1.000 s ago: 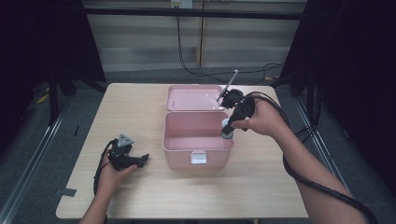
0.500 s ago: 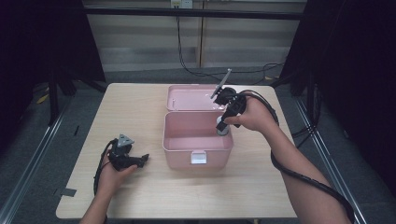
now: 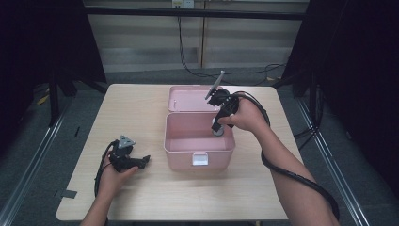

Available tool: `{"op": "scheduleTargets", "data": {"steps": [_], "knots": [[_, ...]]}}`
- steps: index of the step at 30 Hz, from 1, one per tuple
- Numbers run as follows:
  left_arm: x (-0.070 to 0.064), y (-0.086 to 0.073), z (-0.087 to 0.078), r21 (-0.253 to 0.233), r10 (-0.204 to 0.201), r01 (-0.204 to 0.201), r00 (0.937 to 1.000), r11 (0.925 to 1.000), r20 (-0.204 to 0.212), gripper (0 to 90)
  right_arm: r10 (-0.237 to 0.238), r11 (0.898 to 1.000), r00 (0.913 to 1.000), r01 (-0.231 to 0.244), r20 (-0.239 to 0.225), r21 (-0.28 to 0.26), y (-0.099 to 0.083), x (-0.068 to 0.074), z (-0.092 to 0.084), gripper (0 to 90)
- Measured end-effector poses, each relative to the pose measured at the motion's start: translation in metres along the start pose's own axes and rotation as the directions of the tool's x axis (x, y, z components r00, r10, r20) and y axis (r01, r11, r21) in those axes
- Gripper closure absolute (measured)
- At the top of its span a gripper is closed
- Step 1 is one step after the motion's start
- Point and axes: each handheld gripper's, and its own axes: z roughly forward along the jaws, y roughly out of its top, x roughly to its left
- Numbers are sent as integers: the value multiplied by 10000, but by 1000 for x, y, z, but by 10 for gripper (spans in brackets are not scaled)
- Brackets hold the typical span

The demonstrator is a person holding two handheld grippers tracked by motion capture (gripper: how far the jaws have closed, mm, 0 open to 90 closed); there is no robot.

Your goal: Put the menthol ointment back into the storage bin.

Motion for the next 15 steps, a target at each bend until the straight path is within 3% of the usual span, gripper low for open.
{"op": "scheduleTargets", "data": {"steps": [15], "knots": [[0,0,0,3,3,-3,10000,10000,0,133,329,9991,9994,-332,141,257,11,-1,19,504]]}}
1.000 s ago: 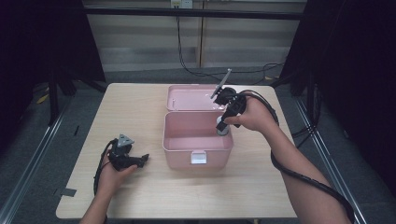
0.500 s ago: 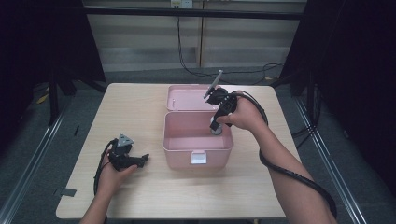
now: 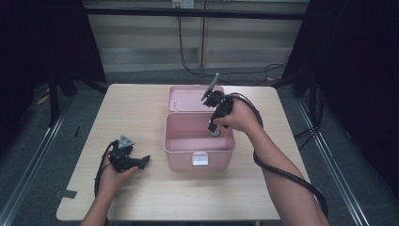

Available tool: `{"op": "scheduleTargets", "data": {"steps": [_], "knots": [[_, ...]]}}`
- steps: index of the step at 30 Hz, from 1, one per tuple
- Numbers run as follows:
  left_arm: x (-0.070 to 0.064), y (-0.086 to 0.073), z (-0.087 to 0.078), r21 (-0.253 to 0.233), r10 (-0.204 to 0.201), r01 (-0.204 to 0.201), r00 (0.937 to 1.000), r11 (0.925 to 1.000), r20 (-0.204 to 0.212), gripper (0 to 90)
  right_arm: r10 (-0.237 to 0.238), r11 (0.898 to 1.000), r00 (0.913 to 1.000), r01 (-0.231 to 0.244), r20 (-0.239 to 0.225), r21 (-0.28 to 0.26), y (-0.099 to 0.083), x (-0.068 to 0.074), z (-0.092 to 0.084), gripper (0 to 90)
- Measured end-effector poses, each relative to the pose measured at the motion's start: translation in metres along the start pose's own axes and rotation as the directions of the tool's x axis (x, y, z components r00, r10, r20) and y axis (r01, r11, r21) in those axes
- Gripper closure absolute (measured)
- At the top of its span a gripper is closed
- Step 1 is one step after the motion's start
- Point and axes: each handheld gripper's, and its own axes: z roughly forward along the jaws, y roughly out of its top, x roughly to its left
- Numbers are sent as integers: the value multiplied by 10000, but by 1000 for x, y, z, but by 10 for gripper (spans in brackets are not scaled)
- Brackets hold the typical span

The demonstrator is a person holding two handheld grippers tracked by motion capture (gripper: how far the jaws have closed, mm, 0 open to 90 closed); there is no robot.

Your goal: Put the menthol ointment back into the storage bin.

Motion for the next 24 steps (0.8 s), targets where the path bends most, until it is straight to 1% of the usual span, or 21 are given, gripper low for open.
{"op": "scheduleTargets", "data": {"steps": [3,5,7,9,10,11,12,15,16,17,19,22,23,24], "knots": [[0,0,0,-1,-1,1,10000,10000,1,133,116,9999,9999,-116,-99,5,2,-1,4,503],[0,0,0,2,1,-1,10000,10000,2,133,193,9998,9998,-192,-57,84,3,-1,6,503],[0,0,0,-1,1,-1,10000,10000,2,133,124,9999,9999,-123,-19,96,3,-2,9,503],[0,0,0,-2,-1,1,10000,10000,-1,133,332,9993,9994,-332,-10,148,5,-1,11,504],[0,0,0,-2,-4,4,10000,10000,1,133,308,9994,9995,-308,-38,130,5,-1,12,503],[0,0,0,-6,-6,6,10000,10000,1,133,366,9992,9993,-366,26,134,5,-1,13,504],[0,0,0,-3,-3,3,10000,10000,-1,133,323,9994,9995,-324,53,137,6,-2,14,503],[0,0,0,-2,-2,2,10000,10000,0,133,499,9986,9987,-499,46,179,8,-1,17,503],[0,0,0,-2,-2,2,10000,10000,0,133,364,9993,9993,-365,57,86,8,-2,19,503],[0,0,0,-3,-3,3,10000,10000,0,133,589,9981,9983,-590,50,181,9,0,19,503],[0,0,0,-6,-7,7,10000,10000,-1,133,609,9980,9981,-609,35,195,10,-1,21,503],[0,0,0,-4,-5,5,10000,10000,0,133,766,9968,9971,-766,10,206,11,-2,23,503],[0,0,0,-4,-3,3,10000,10000,-2,133,724,9972,9974,-725,56,206,11,-2,25,503],[0,0,0,-5,-7,7,10000,10000,0,133,819,9964,9966,-820,64,211,11,-2,26,503]]}}
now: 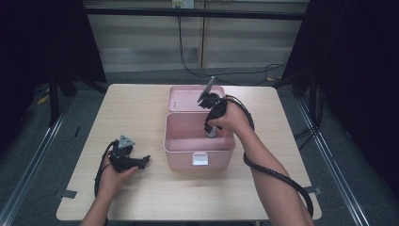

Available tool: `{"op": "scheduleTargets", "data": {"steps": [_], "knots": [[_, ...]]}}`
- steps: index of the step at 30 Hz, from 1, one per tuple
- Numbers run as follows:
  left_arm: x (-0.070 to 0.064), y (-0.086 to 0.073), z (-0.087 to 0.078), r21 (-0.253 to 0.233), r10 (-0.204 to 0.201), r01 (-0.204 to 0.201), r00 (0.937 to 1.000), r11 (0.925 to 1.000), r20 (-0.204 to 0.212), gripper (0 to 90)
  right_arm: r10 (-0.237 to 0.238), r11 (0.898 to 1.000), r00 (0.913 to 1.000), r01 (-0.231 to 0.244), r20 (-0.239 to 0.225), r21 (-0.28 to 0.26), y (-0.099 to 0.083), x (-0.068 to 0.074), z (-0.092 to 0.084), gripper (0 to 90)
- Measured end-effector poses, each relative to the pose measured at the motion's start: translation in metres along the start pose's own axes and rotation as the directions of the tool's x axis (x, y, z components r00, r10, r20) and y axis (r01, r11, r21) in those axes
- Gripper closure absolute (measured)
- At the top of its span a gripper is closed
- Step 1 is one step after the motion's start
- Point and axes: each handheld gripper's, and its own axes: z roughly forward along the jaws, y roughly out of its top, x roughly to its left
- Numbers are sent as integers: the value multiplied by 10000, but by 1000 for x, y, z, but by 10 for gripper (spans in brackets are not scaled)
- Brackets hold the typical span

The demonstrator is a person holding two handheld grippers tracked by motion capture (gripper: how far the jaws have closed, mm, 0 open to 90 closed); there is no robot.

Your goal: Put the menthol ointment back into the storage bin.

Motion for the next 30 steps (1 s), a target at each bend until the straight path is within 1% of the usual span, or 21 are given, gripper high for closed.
{"op": "scheduleTargets", "data": {"steps": [6,7,8,14,20,22,25,27,30], "knots": [[0,0,0,2,5,-5,10000,10000,-1,133,36,10000,10000,-37,36,89,2,-1,6,504],[0,0,0,1,5,-5,10000,10000,-1,133,123,9998,9999,-123,2,149,3,-1,6,503],[0,0,0,3,6,-6,10000,10000,1,133,70,9999,10000,-70,26,119,3,-1,7,503],[0,0,0,7,11,-11,10000,10000,0,133,308,9992,9995,-310,54,262,7,-2,11,503],[0,0,0,6,9,-9,10000,10000,-1,133,472,9988,9989,-472,7,105,9,-4,15,503],[0,0,0,0,1,-1,10000,10000,1,133,513,9985,9987,-513,13,188,9,-4,17,503],[0,0,0,-3,-3,3,10000,10000,-1,133,585,9982,9983,-585,-40,149,10,-4,20,503],[0,0,0,-3,-3,3,10000,10000,-3,133,603,9979,9981,-605,111,219,11,-4,21,503],[0,0,0,0,-1,1,10000,10000,0,133,624,9978,9980,-626,83,225,12,-5,23,503]]}}
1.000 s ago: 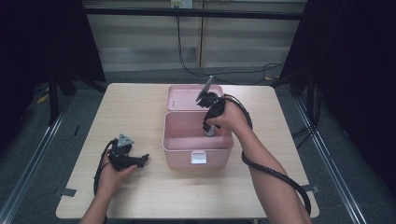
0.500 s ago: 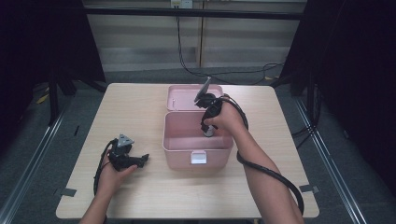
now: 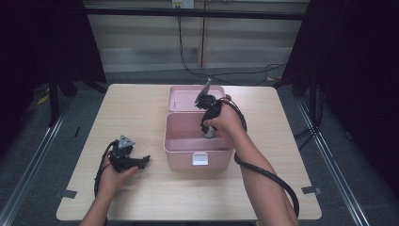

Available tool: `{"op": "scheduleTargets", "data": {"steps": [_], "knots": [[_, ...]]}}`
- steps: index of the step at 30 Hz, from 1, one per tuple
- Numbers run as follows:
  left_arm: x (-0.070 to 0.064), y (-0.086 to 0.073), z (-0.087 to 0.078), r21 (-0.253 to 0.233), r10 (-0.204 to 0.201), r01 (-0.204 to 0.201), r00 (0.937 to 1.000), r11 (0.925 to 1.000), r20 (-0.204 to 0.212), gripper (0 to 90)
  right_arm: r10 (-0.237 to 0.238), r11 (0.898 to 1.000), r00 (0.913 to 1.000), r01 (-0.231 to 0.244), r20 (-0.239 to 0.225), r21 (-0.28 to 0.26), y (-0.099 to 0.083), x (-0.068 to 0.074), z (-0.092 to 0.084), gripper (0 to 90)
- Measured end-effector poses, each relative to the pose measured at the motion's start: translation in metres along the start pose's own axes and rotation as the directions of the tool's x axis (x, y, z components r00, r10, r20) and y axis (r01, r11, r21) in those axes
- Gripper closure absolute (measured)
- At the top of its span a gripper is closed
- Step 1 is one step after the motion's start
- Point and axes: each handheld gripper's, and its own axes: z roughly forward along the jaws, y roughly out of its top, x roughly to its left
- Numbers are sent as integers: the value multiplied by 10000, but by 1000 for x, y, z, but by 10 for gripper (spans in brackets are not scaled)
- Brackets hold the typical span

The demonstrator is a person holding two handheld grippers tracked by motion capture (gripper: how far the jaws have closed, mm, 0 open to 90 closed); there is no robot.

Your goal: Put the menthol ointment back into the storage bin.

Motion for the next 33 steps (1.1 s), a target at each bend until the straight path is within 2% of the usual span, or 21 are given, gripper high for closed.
{"op": "scheduleTargets", "data": {"steps": [9,12,26,33], "knots": [[0,0,0,4,6,-6,10000,10000,2,133,249,9997,9997,-250,-83,-21,4,1,9,503],[0,0,0,7,7,-7,10000,10000,6,133,308,9995,9995,-308,49,-39,6,2,11,503],[0,0,0,10,13,-13,10000,10000,3,133,885,9948,9960,-878,127,-515,2,6,13,503],[0,0,0,3,5,-5,10000,10000,1,133,1111,9922,9935,-1095,254,-588,0,7,9,503]]}}
